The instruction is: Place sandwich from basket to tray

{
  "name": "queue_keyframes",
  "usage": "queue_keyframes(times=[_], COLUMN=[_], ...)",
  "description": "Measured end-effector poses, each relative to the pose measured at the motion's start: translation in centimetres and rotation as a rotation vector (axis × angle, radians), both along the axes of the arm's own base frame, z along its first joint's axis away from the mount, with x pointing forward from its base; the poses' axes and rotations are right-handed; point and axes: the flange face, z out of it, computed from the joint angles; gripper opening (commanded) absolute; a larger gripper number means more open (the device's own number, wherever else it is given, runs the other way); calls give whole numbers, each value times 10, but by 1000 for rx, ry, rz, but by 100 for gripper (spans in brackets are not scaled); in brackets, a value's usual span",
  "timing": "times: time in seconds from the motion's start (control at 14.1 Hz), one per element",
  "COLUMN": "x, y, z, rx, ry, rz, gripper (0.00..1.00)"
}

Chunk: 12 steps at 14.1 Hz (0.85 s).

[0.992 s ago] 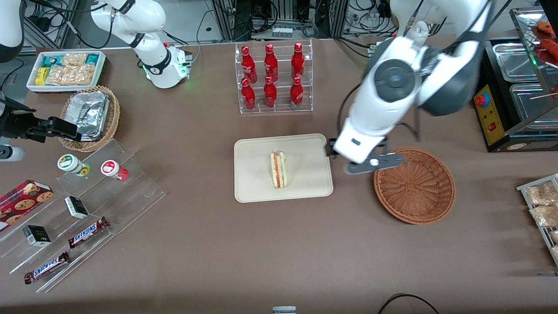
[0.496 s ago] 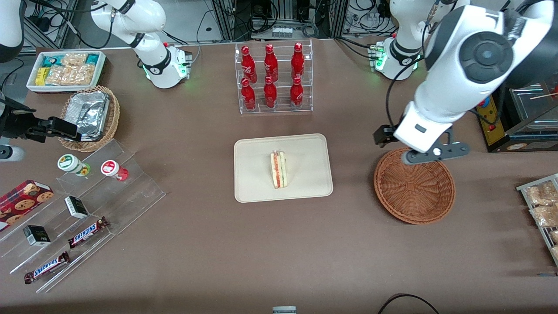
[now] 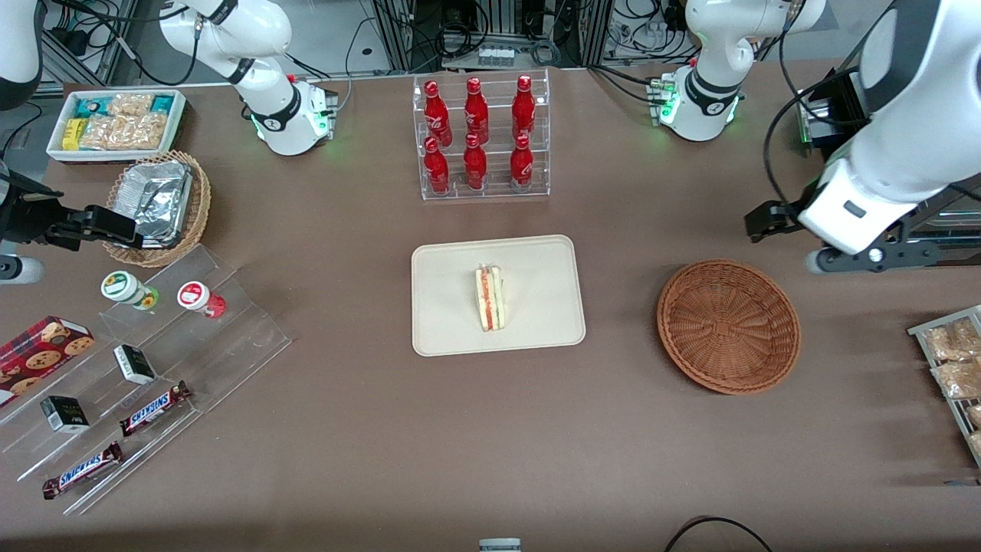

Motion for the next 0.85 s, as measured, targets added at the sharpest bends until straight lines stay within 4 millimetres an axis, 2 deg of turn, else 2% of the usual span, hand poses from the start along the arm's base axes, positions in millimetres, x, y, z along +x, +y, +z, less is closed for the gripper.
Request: queue_keyframes(times=[0.21,0.43,0.85], x=[-7,-12,-10], y=[43,72,77], z=[5,7,12], rx=[-3,-21,-28], ry=[0,-12,-40], rz=[-7,30,38], gripper=[100,100,100])
